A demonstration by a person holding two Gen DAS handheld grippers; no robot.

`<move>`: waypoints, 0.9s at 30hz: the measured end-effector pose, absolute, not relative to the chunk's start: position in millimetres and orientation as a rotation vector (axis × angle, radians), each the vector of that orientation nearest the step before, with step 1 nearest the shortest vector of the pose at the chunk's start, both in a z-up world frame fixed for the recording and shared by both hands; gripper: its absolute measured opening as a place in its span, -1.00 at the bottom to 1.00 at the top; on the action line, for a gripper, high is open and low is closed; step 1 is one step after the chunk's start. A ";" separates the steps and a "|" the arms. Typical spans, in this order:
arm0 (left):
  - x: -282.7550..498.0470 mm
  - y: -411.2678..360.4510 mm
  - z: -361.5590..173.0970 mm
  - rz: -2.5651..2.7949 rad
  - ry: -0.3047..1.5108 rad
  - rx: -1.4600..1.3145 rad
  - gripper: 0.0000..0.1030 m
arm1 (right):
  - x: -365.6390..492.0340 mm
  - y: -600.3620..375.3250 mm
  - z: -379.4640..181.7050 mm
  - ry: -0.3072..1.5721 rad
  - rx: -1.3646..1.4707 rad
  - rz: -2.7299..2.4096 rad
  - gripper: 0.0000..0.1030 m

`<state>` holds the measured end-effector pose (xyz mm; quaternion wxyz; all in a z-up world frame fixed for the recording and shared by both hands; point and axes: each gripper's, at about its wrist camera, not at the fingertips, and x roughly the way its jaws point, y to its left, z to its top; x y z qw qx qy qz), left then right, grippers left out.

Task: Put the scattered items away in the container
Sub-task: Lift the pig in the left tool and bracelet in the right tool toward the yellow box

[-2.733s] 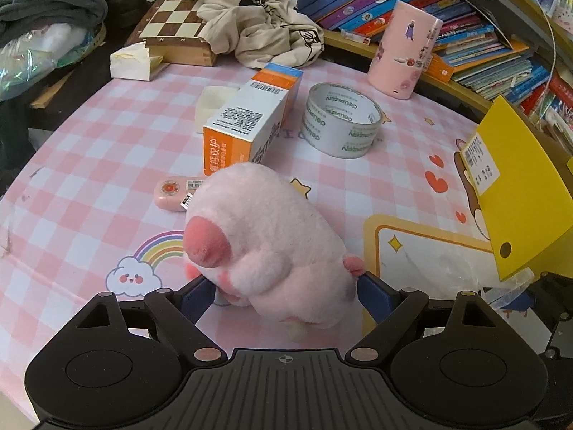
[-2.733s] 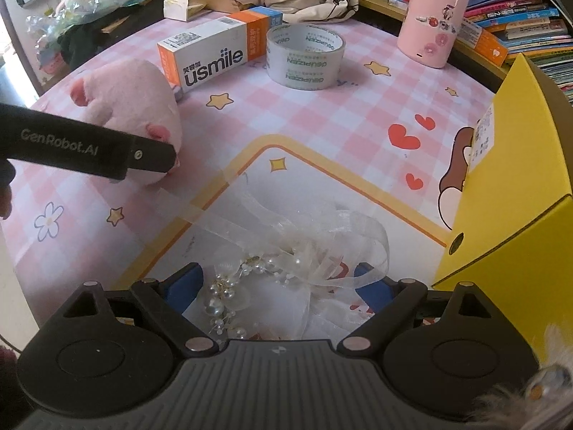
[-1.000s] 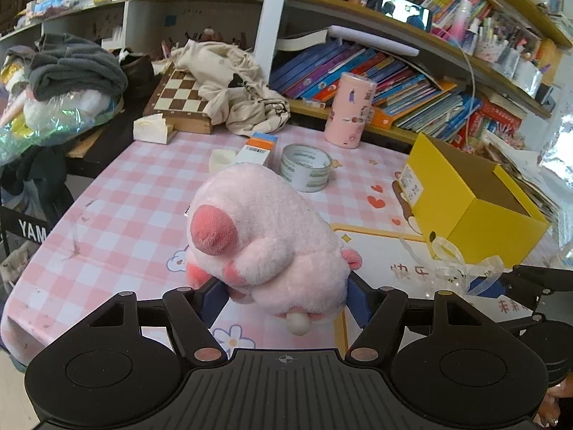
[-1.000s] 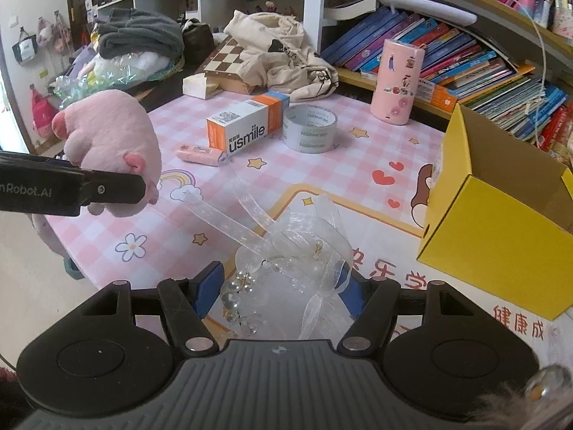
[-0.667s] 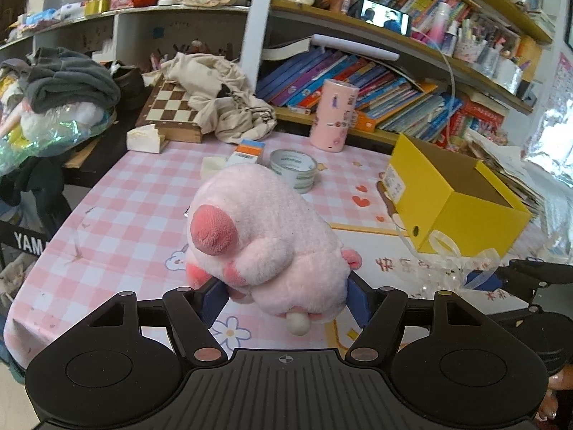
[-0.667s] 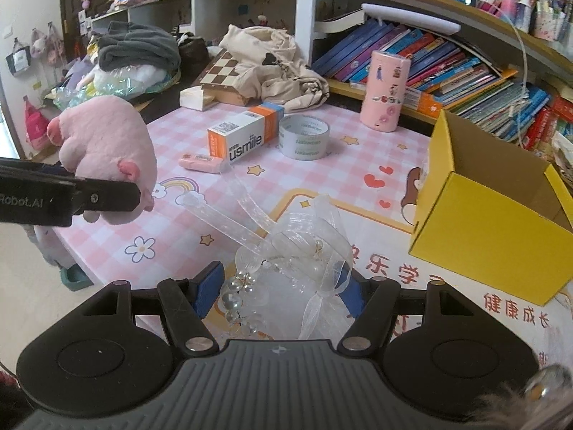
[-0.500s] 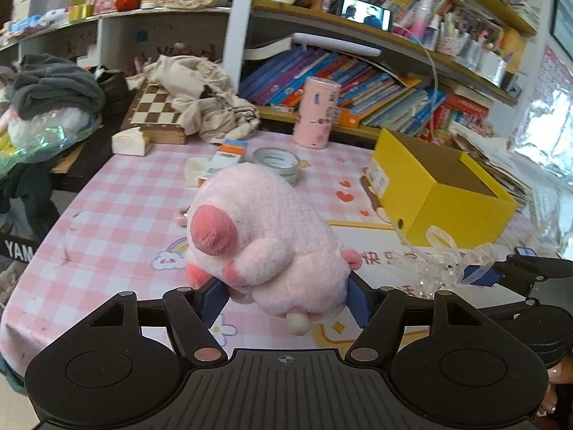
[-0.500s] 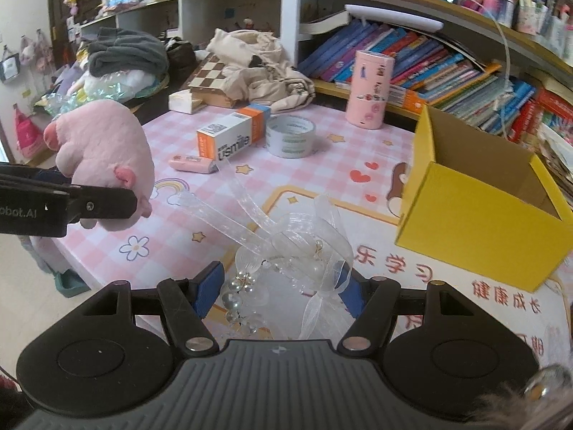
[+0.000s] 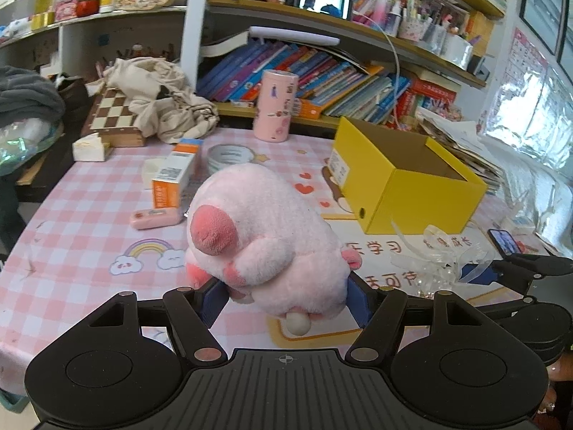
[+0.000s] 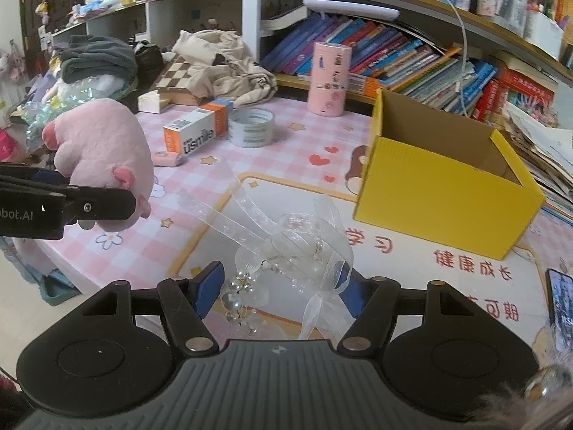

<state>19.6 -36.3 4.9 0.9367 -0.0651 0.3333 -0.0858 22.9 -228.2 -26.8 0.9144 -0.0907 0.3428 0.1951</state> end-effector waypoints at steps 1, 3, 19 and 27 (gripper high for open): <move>21.1 -39.2 4.6 -0.182 0.683 -0.131 0.33 | 23.0 -231.2 -26.9 0.707 -0.184 0.396 0.28; 24.0 -45.6 4.2 -0.195 0.686 -0.126 0.33 | 24.1 -238.4 -27.2 0.709 -0.176 0.382 0.28; 57.9 -108.5 1.6 -0.272 0.723 -0.065 0.33 | 47.1 -301.2 -35.1 0.746 -0.116 0.317 0.28; 73.6 -145.9 -0.1 -0.345 0.723 -0.034 0.33 | 55.0 -338.1 -35.9 0.758 -0.092 0.259 0.28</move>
